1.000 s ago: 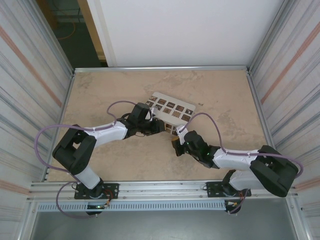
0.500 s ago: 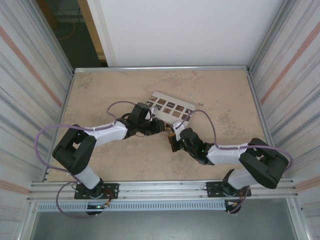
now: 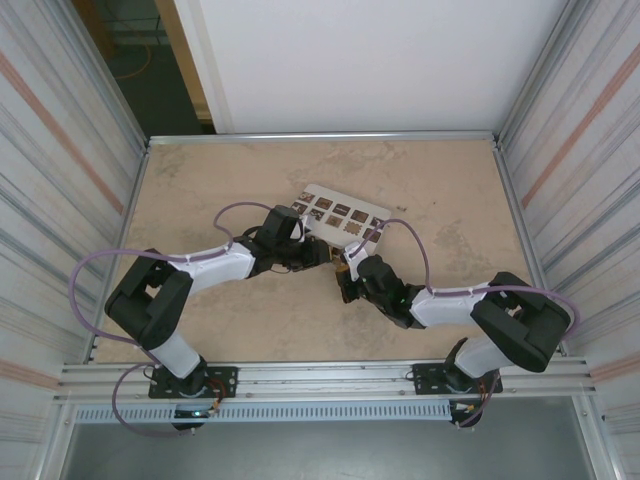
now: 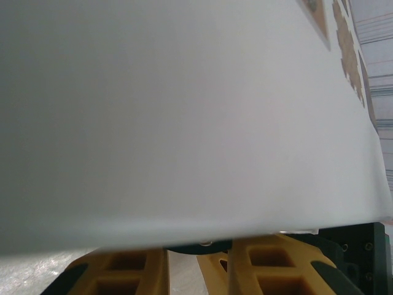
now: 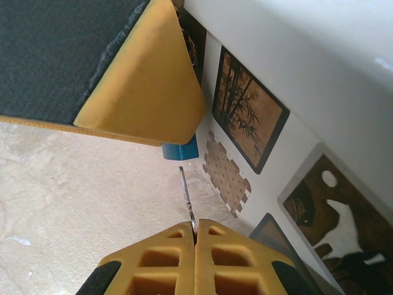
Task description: Unlock the padlock with the key
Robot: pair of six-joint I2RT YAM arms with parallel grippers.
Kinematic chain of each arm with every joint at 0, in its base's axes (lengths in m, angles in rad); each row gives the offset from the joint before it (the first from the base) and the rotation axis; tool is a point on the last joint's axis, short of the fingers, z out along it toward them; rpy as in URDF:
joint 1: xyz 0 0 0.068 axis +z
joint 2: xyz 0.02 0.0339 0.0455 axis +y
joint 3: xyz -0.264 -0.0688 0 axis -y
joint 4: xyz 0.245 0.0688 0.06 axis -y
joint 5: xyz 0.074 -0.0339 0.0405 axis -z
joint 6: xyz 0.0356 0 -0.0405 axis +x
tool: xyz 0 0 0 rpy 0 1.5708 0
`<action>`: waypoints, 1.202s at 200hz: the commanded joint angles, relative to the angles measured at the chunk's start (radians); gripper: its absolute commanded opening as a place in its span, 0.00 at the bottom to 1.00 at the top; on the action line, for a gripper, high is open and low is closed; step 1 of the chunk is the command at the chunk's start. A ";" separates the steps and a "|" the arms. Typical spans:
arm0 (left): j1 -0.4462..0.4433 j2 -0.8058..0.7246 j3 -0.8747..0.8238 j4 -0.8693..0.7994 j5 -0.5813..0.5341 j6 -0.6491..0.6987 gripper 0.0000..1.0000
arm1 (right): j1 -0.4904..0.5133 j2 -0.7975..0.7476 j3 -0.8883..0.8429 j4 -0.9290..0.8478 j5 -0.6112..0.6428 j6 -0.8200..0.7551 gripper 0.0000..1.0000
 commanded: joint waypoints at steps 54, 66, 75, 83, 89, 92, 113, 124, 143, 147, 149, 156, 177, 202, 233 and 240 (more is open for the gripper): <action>-0.005 -0.038 0.024 0.032 0.047 -0.023 0.12 | -0.013 0.005 0.028 0.063 0.004 0.013 0.00; -0.005 -0.038 0.024 0.033 0.047 -0.023 0.12 | -0.013 0.002 0.025 0.071 0.001 0.012 0.00; -0.005 -0.038 0.023 0.033 0.047 -0.025 0.12 | -0.012 -0.002 0.025 0.071 0.003 0.012 0.00; -0.006 -0.038 0.023 0.035 0.048 -0.024 0.12 | -0.013 -0.001 0.025 0.073 0.011 0.012 0.00; -0.006 -0.038 0.022 0.035 0.047 -0.025 0.12 | -0.013 -0.001 0.023 0.074 0.019 0.012 0.00; -0.005 -0.039 0.024 0.035 0.047 -0.025 0.12 | -0.013 -0.001 0.022 0.077 0.022 0.012 0.00; -0.006 -0.042 0.022 0.035 0.049 -0.027 0.12 | -0.012 0.005 0.017 0.108 0.046 0.011 0.00; -0.007 -0.044 0.020 0.036 0.049 -0.031 0.12 | -0.012 0.007 0.016 0.123 0.056 0.004 0.00; -0.007 -0.047 0.017 0.041 0.053 -0.041 0.12 | -0.006 0.015 0.011 0.159 0.075 -0.022 0.00; -0.007 -0.048 0.018 0.042 0.054 -0.042 0.12 | -0.006 0.018 0.011 0.166 0.078 -0.028 0.00; -0.007 -0.048 0.018 0.042 0.054 -0.044 0.12 | -0.006 0.020 0.011 0.170 0.080 -0.031 0.00; -0.007 -0.051 0.017 0.042 0.054 -0.047 0.12 | -0.005 0.024 0.009 0.189 0.083 -0.039 0.00; -0.007 -0.051 0.017 0.038 0.055 -0.047 0.12 | -0.006 0.028 0.011 0.225 0.075 -0.052 0.00; -0.008 -0.049 0.016 0.038 0.056 -0.049 0.12 | -0.009 0.021 0.035 0.232 0.054 -0.068 0.00; -0.011 -0.047 0.015 0.039 0.058 -0.049 0.12 | -0.017 0.017 0.069 0.242 0.022 -0.084 0.00; -0.010 -0.047 0.013 0.039 0.058 -0.049 0.12 | -0.019 0.017 0.076 0.245 0.013 -0.087 0.00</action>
